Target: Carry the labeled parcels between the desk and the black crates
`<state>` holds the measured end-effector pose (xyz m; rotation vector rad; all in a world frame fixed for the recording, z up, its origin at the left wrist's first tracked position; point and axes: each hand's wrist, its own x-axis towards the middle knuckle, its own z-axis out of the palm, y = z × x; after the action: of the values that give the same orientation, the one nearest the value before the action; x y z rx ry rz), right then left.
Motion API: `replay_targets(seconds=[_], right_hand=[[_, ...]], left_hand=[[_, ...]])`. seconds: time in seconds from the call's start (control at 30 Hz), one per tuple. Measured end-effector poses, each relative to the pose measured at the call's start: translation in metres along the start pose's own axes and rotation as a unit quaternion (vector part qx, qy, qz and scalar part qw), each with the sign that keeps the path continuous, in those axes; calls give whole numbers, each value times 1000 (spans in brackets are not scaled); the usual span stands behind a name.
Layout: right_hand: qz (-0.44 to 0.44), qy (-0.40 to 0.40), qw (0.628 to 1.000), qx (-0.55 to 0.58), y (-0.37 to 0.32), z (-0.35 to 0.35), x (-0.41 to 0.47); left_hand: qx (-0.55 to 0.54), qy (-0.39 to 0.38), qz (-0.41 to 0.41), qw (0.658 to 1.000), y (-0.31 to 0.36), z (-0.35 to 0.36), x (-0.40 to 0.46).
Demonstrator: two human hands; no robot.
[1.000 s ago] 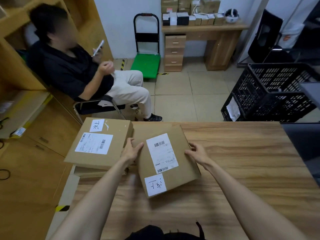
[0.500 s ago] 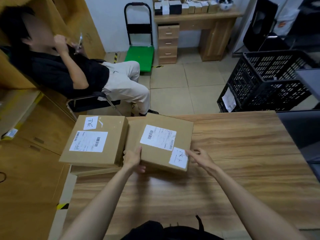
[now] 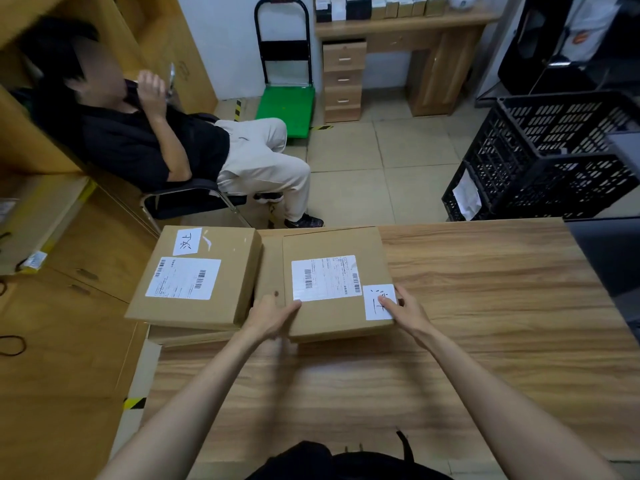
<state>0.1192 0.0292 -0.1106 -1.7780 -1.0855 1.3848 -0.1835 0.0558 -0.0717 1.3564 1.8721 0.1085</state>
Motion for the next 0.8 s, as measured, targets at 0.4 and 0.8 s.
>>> replay_targets(seconds=[0.4,0.8], right_hand=[[-8,-120,992,-27,-12,-41,14],[55,103,993,-28,5,-13,8]], left_hand=[[31,30,120,992,12,-31,53],[-23,59,27,998,3,-12,29]])
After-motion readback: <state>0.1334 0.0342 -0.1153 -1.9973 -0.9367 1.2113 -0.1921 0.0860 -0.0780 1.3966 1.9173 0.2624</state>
